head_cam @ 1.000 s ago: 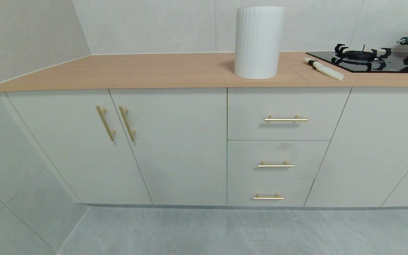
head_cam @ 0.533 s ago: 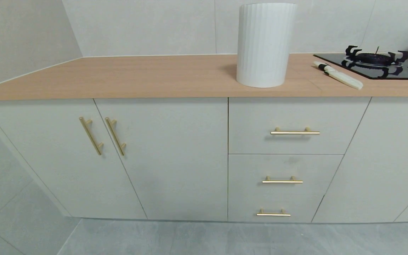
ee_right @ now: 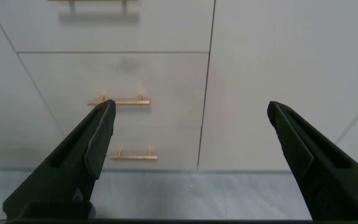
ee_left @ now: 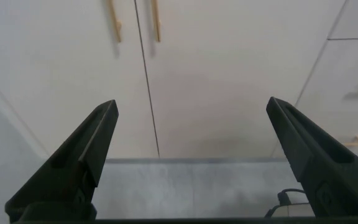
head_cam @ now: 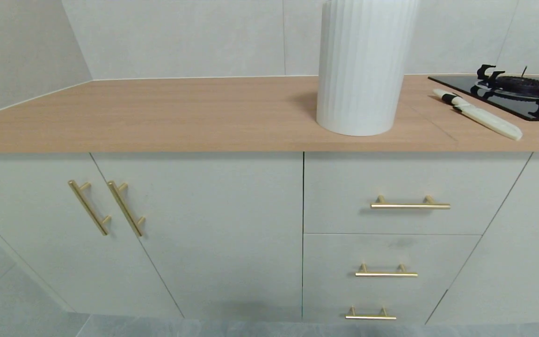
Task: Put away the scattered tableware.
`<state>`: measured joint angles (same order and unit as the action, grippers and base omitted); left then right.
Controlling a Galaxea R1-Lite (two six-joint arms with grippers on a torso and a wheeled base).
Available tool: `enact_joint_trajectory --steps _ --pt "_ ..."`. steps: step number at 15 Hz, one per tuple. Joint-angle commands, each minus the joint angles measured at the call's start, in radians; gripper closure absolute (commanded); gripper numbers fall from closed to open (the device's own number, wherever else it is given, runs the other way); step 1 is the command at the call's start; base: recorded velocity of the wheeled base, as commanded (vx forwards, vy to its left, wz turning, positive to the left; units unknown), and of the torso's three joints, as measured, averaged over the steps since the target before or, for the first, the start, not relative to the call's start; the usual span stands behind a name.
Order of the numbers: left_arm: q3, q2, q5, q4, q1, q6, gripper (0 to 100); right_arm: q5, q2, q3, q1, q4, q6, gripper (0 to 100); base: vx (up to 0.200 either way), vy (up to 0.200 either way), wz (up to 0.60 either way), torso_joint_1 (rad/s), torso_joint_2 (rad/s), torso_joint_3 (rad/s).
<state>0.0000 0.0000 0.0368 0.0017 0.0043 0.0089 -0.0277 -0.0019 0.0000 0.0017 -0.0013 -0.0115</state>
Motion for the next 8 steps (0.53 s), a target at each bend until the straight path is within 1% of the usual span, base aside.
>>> enact_joint_trajectory --steps 1,3,8 --pt "0.0 0.0 0.0 0.0 0.0 0.0 0 0.0 0.002 0.0 0.0 0.0 -0.001 0 0.2 0.0 0.0 -0.002 0.0 0.007" --pt "0.0 0.0 0.0 0.0 0.0 0.0 0 0.0 0.002 0.0 0.0 0.0 -0.001 0 0.2 0.0 0.0 0.002 0.0 0.005" --pt "0.0 0.0 0.0 0.0 0.0 0.0 0 0.0 0.002 0.0 0.001 0.0 -0.001 0 0.0 0.0 0.0 0.0 0.0 0.0"
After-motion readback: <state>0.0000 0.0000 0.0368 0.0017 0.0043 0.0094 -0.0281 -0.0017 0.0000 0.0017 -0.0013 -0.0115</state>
